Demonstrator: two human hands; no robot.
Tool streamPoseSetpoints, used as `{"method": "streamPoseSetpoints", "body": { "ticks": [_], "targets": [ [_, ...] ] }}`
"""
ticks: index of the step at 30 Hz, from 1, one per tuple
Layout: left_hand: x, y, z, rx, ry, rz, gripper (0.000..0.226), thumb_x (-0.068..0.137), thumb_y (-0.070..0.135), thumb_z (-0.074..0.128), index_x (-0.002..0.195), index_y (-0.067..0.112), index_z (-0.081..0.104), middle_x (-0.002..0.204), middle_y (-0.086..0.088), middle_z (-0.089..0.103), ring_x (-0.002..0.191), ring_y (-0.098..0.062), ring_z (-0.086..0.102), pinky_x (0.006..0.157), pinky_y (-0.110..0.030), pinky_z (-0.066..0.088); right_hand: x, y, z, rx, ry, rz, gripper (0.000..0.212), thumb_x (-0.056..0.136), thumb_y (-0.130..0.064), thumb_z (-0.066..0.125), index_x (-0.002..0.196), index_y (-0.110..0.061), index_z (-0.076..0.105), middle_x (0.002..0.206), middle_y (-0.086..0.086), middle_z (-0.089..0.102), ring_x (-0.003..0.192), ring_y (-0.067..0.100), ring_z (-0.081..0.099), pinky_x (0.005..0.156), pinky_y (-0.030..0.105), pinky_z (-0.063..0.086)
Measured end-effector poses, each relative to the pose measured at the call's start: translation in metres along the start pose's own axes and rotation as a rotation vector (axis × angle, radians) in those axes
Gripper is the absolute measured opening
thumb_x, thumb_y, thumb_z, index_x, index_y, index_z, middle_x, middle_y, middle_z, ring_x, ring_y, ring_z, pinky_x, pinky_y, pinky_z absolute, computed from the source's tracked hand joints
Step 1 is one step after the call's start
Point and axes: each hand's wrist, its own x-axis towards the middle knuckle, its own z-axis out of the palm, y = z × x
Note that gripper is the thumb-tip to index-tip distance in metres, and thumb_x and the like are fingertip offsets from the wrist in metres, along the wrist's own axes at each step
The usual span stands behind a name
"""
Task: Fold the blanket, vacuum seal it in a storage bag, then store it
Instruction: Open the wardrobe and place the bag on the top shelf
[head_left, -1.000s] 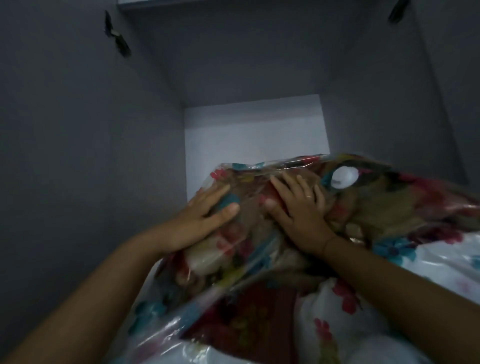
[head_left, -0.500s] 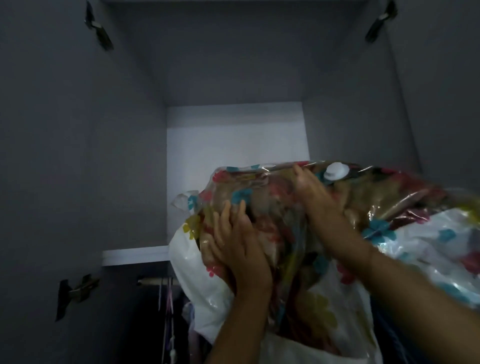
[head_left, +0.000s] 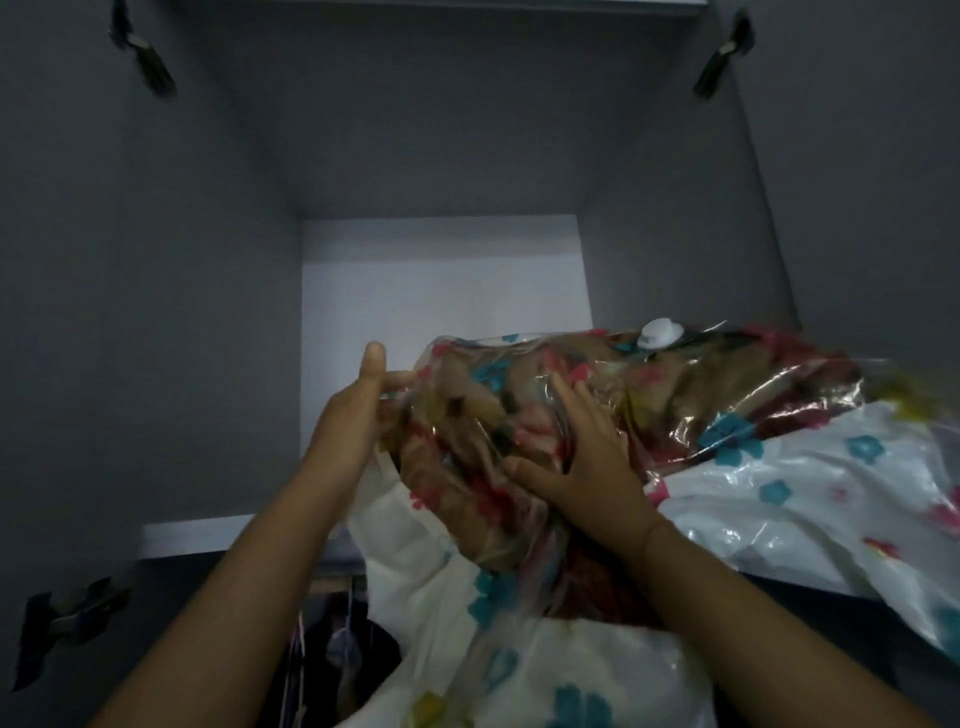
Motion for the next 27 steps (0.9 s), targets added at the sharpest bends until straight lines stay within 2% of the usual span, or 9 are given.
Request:
{"method": "streamPoseSetpoints", "body": {
  "ticks": [3, 6, 11, 14, 18, 20, 23, 25, 27],
  "targets": [
    [0.018, -0.021, -0.005, 0.114, -0.038, -0.022, 0.081, 0.079, 0.088, 0.023, 0.134, 0.037, 0.053, 0.139, 0.003, 0.053, 0.123, -0.016, 0.052, 0.112, -0.044, 0.037, 0.021, 0.007, -0.013, 0.025, -0.100, -0.022, 0.099, 0.055, -0.083, 0.061, 0.138, -0.060, 0.012, 0.155, -0.005, 0.027, 0.143, 0.020, 0.025, 0.113, 0.052, 0.027],
    [0.034, -0.017, 0.007, 0.076, -0.110, -0.025, 0.091, 0.069, 0.093, 0.029, 0.144, 0.042, 0.038, 0.151, 0.005, 0.040, 0.132, -0.017, 0.045, 0.115, -0.045, 0.034, 0.030, 0.010, -0.023, 0.073, -0.176, -0.029, 0.102, 0.064, -0.064, 0.073, 0.147, -0.039, 0.020, 0.150, -0.008, 0.034, 0.136, 0.014, 0.036, 0.112, 0.045, 0.034],
    [0.067, -0.010, 0.025, 0.157, -0.247, -0.003, 0.089, 0.067, 0.096, 0.033, 0.142, 0.049, 0.036, 0.155, 0.014, 0.032, 0.138, -0.014, 0.039, 0.118, -0.043, 0.029, 0.029, 0.017, -0.026, 0.127, -0.199, -0.046, 0.100, 0.058, -0.069, 0.070, 0.142, -0.048, 0.020, 0.148, -0.012, 0.036, 0.133, 0.011, 0.039, 0.111, 0.042, 0.036],
    [0.077, -0.004, 0.030, 0.288, -0.280, 0.051, 0.085, 0.073, 0.092, 0.029, 0.136, 0.039, 0.049, 0.144, 0.011, 0.043, 0.130, -0.013, 0.045, 0.115, -0.043, 0.034, 0.029, 0.018, -0.027, 0.144, -0.208, -0.053, 0.091, 0.061, -0.065, 0.070, 0.136, -0.054, 0.020, 0.146, -0.014, 0.036, 0.132, 0.010, 0.040, 0.111, 0.038, 0.037],
    [0.076, -0.011, 0.031, 0.323, -0.293, 0.031, 0.054, 0.089, 0.073, 0.027, 0.115, 0.036, 0.058, 0.116, 0.010, 0.058, 0.109, -0.014, 0.057, 0.108, -0.041, 0.041, 0.025, 0.021, -0.027, 0.135, -0.234, -0.073, 0.084, 0.065, -0.060, 0.068, 0.134, -0.057, 0.020, 0.145, -0.019, 0.035, 0.132, 0.006, 0.039, 0.111, 0.034, 0.037],
    [0.071, -0.016, 0.027, 0.335, -0.260, 0.021, 0.061, 0.084, 0.078, 0.024, 0.105, 0.035, 0.062, 0.112, 0.008, 0.063, 0.105, -0.015, 0.061, 0.106, -0.041, 0.044, 0.026, 0.023, -0.028, 0.136, -0.271, -0.084, 0.081, 0.066, -0.056, 0.068, 0.131, -0.059, 0.020, 0.146, -0.019, 0.034, 0.131, 0.005, 0.038, 0.111, 0.031, 0.036],
    [0.060, -0.025, 0.020, 0.319, -0.178, 0.023, 0.075, 0.079, 0.080, 0.020, 0.099, 0.026, 0.068, 0.103, 0.002, 0.069, 0.098, -0.017, 0.065, 0.102, -0.041, 0.047, 0.032, 0.023, -0.029, 0.177, -0.321, -0.087, 0.076, 0.065, -0.049, 0.072, 0.125, -0.059, 0.026, 0.140, -0.019, 0.039, 0.124, 0.000, 0.044, 0.101, 0.011, 0.038],
    [0.051, -0.030, 0.018, 0.283, -0.127, 0.036, 0.070, 0.083, 0.076, 0.021, 0.097, 0.026, 0.068, 0.097, 0.001, 0.070, 0.095, -0.017, 0.066, 0.099, -0.037, 0.049, 0.039, 0.022, -0.030, 0.209, -0.361, -0.090, 0.078, 0.065, -0.044, 0.073, 0.128, -0.056, 0.028, 0.134, -0.023, 0.041, 0.116, -0.011, 0.045, 0.090, 0.001, 0.037],
    [0.042, -0.035, 0.017, 0.234, -0.076, 0.031, 0.060, 0.083, 0.073, 0.024, 0.088, 0.030, 0.065, 0.087, 0.003, 0.069, 0.091, -0.019, 0.068, 0.092, -0.032, 0.052, 0.048, 0.025, -0.030, 0.226, -0.423, -0.097, 0.084, 0.068, -0.040, 0.075, 0.137, -0.049, 0.027, 0.134, -0.023, 0.042, 0.117, -0.011, 0.045, 0.091, 0.002, 0.039]
  ]
}}
